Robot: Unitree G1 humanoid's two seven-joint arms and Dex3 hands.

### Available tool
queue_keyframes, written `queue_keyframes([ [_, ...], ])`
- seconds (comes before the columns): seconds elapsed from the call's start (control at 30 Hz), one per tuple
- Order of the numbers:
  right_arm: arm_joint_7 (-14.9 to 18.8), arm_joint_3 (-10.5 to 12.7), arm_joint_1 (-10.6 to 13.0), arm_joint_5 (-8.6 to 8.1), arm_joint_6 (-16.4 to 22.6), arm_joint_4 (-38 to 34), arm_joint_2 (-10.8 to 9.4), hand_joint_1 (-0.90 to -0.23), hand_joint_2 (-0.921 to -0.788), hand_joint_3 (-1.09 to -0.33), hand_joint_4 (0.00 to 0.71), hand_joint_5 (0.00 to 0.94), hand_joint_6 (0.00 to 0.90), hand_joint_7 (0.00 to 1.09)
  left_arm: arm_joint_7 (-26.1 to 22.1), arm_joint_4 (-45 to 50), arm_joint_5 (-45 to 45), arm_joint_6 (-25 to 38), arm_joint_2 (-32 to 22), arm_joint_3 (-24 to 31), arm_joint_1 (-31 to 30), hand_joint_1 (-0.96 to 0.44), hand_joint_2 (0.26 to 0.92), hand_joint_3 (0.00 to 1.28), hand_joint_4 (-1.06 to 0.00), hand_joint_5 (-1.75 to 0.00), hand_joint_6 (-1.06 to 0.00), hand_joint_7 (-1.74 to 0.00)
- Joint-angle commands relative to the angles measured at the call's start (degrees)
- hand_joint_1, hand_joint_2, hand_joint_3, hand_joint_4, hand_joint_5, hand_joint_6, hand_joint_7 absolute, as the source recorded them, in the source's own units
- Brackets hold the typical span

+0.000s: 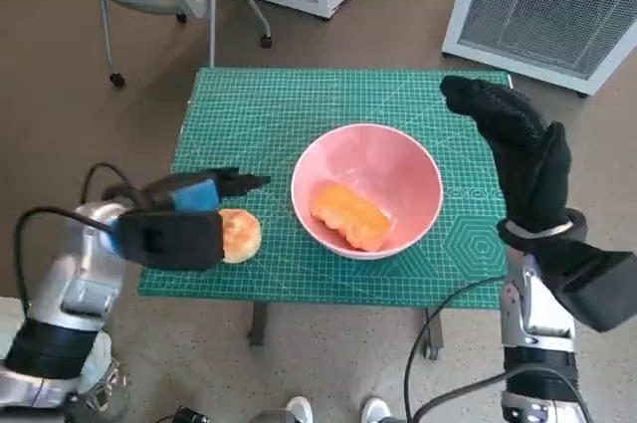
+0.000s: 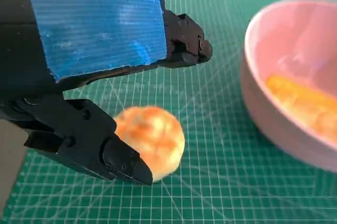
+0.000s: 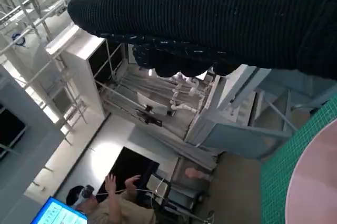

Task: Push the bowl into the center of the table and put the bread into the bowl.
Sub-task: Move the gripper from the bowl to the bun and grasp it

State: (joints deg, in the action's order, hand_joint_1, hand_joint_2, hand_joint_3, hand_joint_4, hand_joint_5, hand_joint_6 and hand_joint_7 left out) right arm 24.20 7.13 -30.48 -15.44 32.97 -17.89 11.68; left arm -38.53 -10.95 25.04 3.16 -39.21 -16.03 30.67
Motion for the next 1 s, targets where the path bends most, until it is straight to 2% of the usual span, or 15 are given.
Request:
queue_keyframes([
  [0.03, 0.5, 0.3, 1.5, 0.24, -0.7, 0.2, 0.9, -0.598, -0.921, -0.675, 0.115, 0.002, -0.001, 0.41, 1.2, -2.5, 3.3, 1.6, 1.6, -2.4, 1.7, -0.15, 0.748, 0.0, -0.13, 0.0, -0.27, 0.0],
  [0.23, 0.4, 0.3, 1.8, 0.01, -1.0, 0.6, 1.2, -0.602, -0.921, -0.675, 0.116, 0.002, -0.001, 0.4, 2.8, -6.5, 6.8, 2.8, 3.6, -4.6, 3.2, -0.1, 0.751, 0.0, -0.16, -0.01, -0.31, -0.02],
  [0.33, 0.4, 0.3, 2.0, -0.1, -1.1, 0.8, 1.3, -0.603, -0.921, -0.675, 0.116, 0.002, -0.001, 0.4, 3.7, -8.6, 8.2, 3.1, 4.3, -5.5, 3.9, -0.05, 0.757, 0.01, -0.22, -0.02, -0.38, -0.04],
  [0.37, 0.4, 0.4, 2.0, -0.09, -1.2, 0.7, 1.3, -0.603, -0.921, -0.675, 0.116, 0.002, -0.001, 0.4, 4.5, -10.0, 9.0, 3.1, 4.7, -6.0, 4.3, -0.02, 0.764, 0.01, -0.28, -0.04, -0.43, -0.05],
  [0.4, 0.4, 0.4, 2.1, -0.1, -1.2, 0.8, 1.3, -0.603, -0.921, -0.675, 0.116, 0.002, -0.001, 0.4, 5.0, -10.9, 9.7, 3.2, 4.9, -6.4, 4.6, 0.01, 0.773, 0.01, -0.44, -0.2, -0.51, -0.07],
  [0.43, 0.3, 0.4, 2.2, -0.09, -1.2, 0.8, 1.2, -0.603, -0.921, -0.675, 0.116, 0.002, -0.001, 0.4, 5.8, -12.2, 10.5, 3.1, 5.2, -6.9, 4.9, 0.02, 0.777, 0.01, -0.46, -0.32, -0.53, -0.07],
  [0.47, 0.3, 0.4, 2.2, -0.08, -1.2, 0.9, 1.2, -0.603, -0.921, -0.675, 0.116, 0.002, -0.001, 0.4, 6.3, -13.0, 10.9, 3.1, 5.4, -7.2, 5.2, 0.15, 0.781, 0.11, -0.56, -0.65, -0.61, -0.09],
  [0.5, 0.3, 0.4, 2.2, -0.11, -1.2, 0.8, 1.2, -0.603, -0.921, -0.675, 0.116, 0.002, -0.001, 0.4, 7.2, -14.2, 11.7, 3.0, 5.6, -7.6, 5.5, 0.24, 0.752, 0.23, -0.61, -0.87, -0.66, -0.11],
  [0.57, 0.4, 0.5, 2.3, -0.24, -1.3, 0.9, 1.3, -0.603, -0.921, -0.675, 0.117, 0.002, -0.001, 0.4, 8.6, -15.6, 12.6, 2.6, 5.8, -8.1, 5.9, 0.31, 0.746, 0.29, -0.68, -1.03, -0.74, -0.22],
  [0.6, 0.4, 0.5, 2.4, -0.29, -1.3, 0.9, 1.3, -0.603, -0.921, -0.675, 0.117, 0.002, -0.001, 0.4, 9.2, -16.2, 13.0, 2.4, 5.9, -8.3, 6.0, 0.2, 0.785, 0.23, -0.72, -1.1, -0.72, -0.48],
  [0.63, 0.4, 0.5, 2.4, -0.33, -1.3, 1.0, 1.3, -0.603, -0.921, -0.675, 0.117, 0.002, -0.001, 0.4, 9.8, -16.6, 13.3, 2.1, 5.9, -8.4, 6.1, 0.13, 0.818, 0.19, -0.73, -1.14, -0.71, -0.65],
  [0.7, 0.5, 0.5, 2.5, -0.38, -1.4, 1.1, 1.3, -0.603, -0.921, -0.676, 0.117, 0.002, -0.001, 0.4, 10.8, -17.1, 13.7, 1.8, 5.8, -8.6, 6.1, 0.07, 0.845, 0.14, -0.74, -1.18, -0.71, -0.81],
  [0.77, 0.5, 0.6, 2.5, -0.42, -1.4, 1.2, 1.3, -0.602, -0.921, -0.676, 0.117, 0.002, -0.001, 0.41, 11.4, -16.9, 13.9, 1.7, 5.6, -8.6, 6.0, 0.04, 0.858, 0.12, -0.74, -1.2, -0.71, -0.89],
  [0.87, 0.5, 0.7, 2.6, -0.47, -1.4, 1.1, 1.3, -0.601, -0.921, -0.676, 0.117, 0.002, -0.001, 0.41, 11.8, -16.2, 13.6, 1.4, 5.3, -8.2, 5.7, 0.01, 0.863, 0.11, -0.76, -1.13, -0.7, -1.03],
  [1.0, 0.5, 0.7, 2.7, -0.52, -1.6, 1.3, 1.3, -0.599, -0.921, -0.676, 0.118, 0.002, -0.001, 0.41, 11.7, -13.9, 12.0, 0.4, 4.6, -6.8, 5.1, 0.0, 0.864, 0.11, -0.78, -1.1, -0.68, -1.07],
])
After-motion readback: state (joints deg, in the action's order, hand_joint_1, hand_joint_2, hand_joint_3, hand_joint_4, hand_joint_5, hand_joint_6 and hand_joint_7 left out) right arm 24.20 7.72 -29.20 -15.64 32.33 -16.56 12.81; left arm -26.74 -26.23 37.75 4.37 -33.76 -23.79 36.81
